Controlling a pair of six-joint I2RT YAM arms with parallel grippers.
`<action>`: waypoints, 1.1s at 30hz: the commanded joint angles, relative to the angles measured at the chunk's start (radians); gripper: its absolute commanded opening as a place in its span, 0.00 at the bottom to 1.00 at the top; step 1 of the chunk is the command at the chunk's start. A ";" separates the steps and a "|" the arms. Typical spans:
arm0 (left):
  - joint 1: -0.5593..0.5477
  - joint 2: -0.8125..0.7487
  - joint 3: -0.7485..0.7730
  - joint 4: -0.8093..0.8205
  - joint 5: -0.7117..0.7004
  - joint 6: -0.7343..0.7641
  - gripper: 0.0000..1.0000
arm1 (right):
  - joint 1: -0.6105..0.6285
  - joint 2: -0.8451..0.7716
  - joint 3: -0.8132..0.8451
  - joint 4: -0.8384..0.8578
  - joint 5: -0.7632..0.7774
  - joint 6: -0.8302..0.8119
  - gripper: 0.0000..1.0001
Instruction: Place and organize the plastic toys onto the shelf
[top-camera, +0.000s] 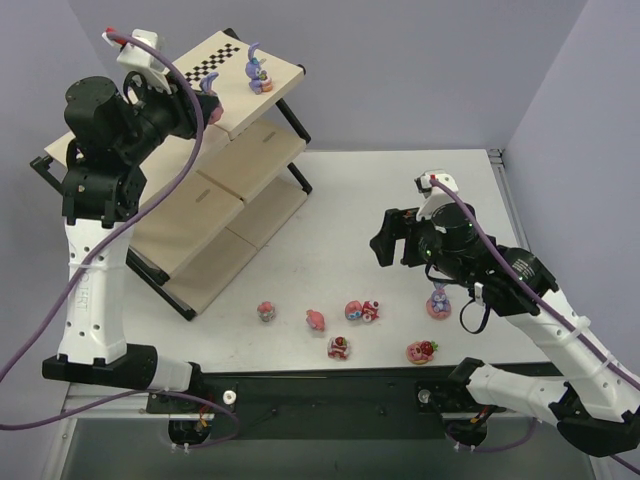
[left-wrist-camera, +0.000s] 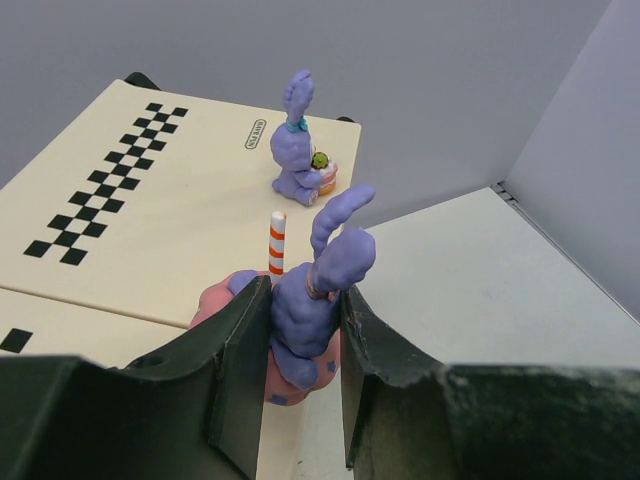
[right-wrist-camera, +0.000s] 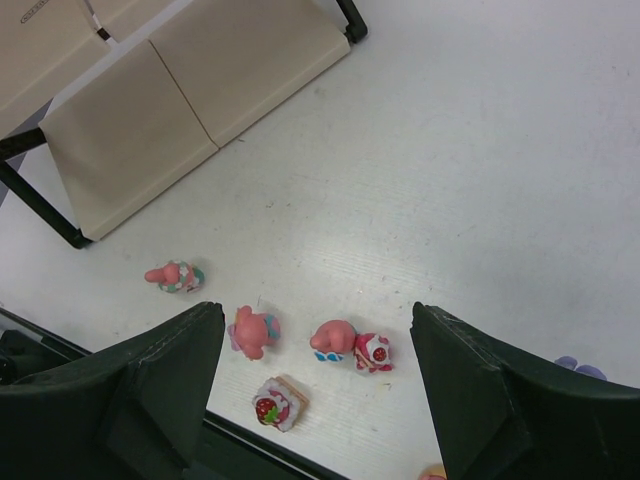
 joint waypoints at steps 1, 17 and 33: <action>0.028 0.009 0.017 0.067 0.066 -0.017 0.00 | -0.010 0.009 -0.008 0.022 -0.012 -0.003 0.77; 0.062 0.040 -0.025 0.072 0.077 -0.006 0.00 | -0.032 0.005 -0.029 0.023 -0.017 0.004 0.77; 0.085 0.034 -0.088 0.118 0.103 -0.043 0.13 | -0.038 -0.011 -0.049 0.023 -0.020 0.026 0.77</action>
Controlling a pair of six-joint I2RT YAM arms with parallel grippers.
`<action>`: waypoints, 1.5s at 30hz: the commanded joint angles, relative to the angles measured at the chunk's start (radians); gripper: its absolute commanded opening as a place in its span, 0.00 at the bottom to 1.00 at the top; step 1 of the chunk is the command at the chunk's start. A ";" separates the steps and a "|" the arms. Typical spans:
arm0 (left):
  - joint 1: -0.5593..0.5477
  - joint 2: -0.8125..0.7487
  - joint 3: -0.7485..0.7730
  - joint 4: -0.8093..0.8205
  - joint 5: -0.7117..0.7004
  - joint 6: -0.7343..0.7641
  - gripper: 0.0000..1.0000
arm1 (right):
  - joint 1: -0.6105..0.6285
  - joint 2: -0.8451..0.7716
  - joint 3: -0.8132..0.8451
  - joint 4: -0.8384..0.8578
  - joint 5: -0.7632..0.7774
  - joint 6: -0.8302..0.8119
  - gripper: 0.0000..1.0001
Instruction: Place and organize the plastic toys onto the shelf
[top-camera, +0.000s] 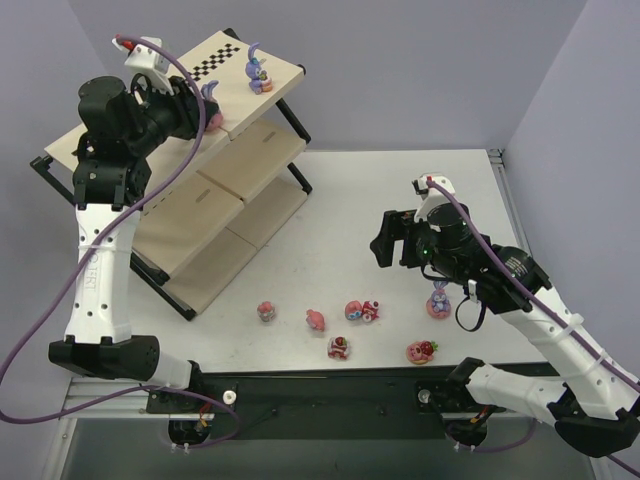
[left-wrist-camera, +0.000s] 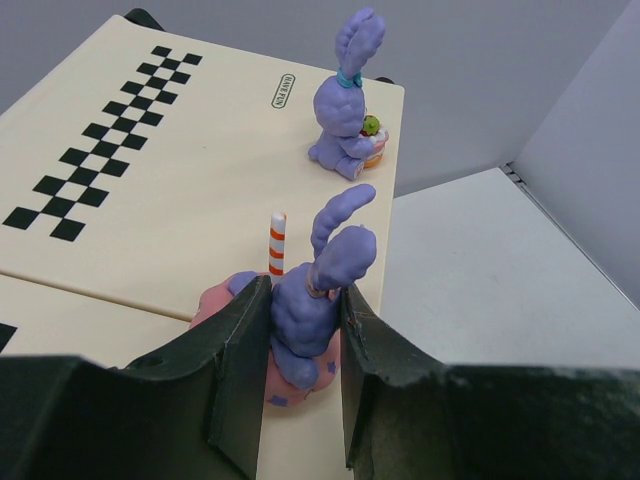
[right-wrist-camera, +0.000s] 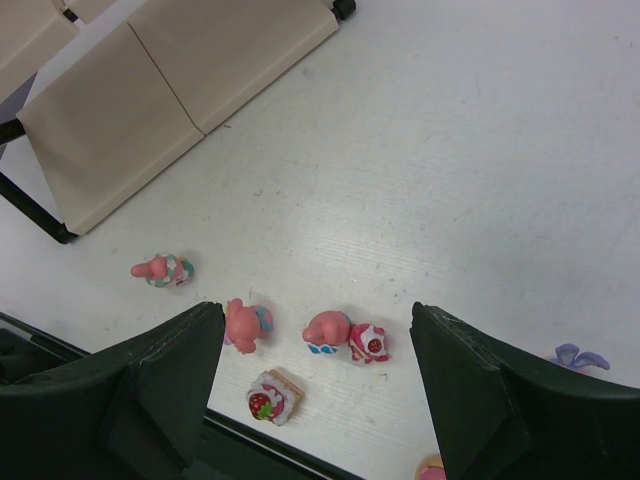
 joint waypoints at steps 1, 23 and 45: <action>0.012 -0.013 -0.002 0.067 0.033 -0.017 0.15 | -0.009 -0.024 -0.015 0.021 0.003 0.018 0.77; 0.032 -0.024 0.096 0.029 -0.014 -0.024 0.81 | -0.021 -0.032 -0.021 0.012 0.001 0.044 0.77; -0.325 -0.174 -0.054 0.156 0.341 -0.143 0.86 | -0.577 -0.033 -0.242 -0.299 0.035 0.339 0.77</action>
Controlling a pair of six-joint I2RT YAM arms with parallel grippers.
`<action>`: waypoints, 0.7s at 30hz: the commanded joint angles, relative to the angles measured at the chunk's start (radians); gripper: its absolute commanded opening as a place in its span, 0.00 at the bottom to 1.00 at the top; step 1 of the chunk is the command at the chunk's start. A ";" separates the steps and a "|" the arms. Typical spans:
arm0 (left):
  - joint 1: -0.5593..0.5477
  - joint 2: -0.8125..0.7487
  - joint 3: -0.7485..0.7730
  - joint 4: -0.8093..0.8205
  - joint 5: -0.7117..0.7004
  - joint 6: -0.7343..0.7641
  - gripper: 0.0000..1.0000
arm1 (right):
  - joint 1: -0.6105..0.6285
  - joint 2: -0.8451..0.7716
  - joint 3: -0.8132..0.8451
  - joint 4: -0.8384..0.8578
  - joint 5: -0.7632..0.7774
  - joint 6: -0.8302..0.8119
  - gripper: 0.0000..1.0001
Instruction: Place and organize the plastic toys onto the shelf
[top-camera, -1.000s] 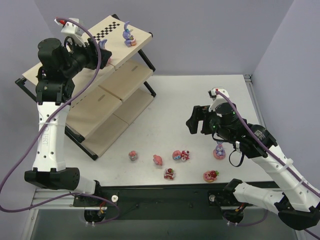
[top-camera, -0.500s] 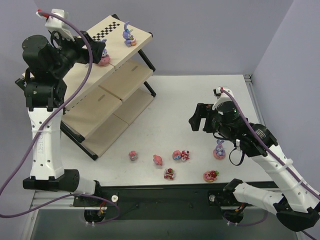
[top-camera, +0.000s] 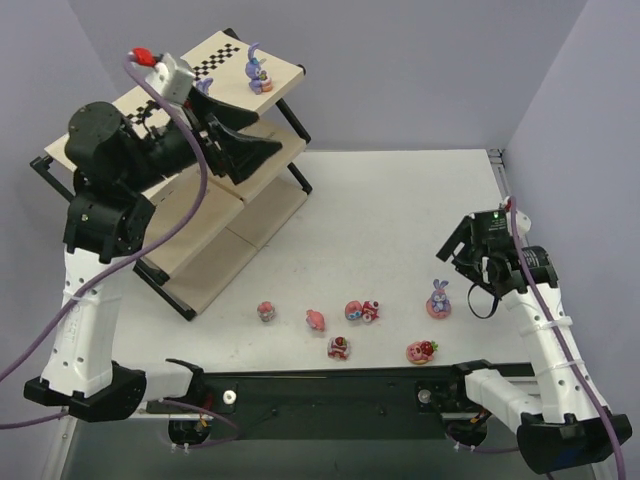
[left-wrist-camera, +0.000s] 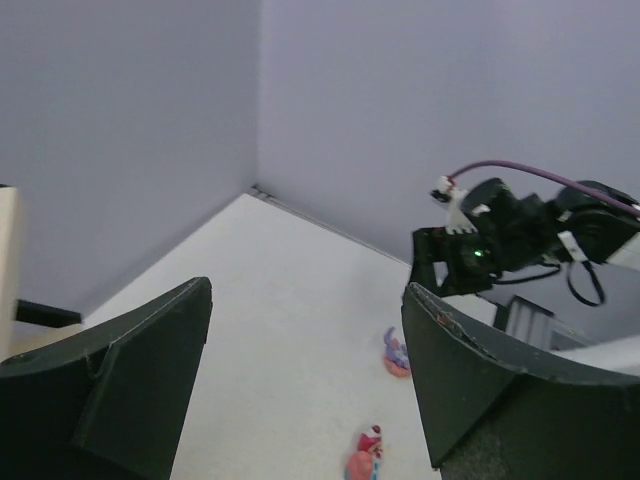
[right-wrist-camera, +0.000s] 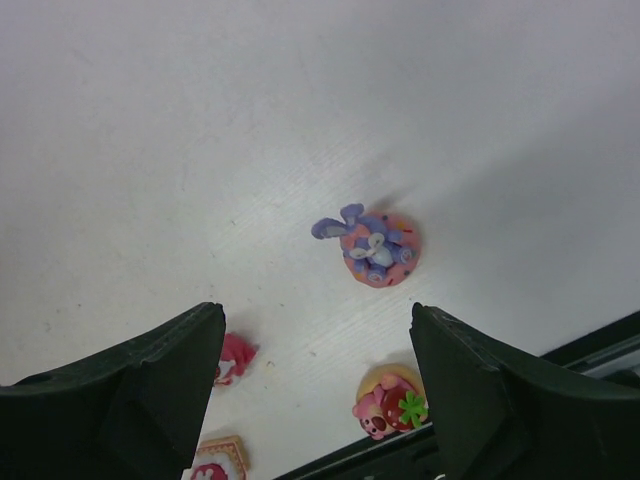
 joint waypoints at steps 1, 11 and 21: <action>-0.121 -0.010 -0.081 0.068 0.049 -0.017 0.86 | -0.025 -0.003 -0.083 -0.057 -0.041 0.037 0.77; -0.351 -0.016 -0.282 0.151 -0.006 -0.040 0.86 | -0.157 0.124 -0.233 0.142 -0.121 0.055 0.72; -0.401 -0.024 -0.376 0.154 -0.034 -0.043 0.86 | -0.174 0.264 -0.282 0.274 -0.167 0.066 0.52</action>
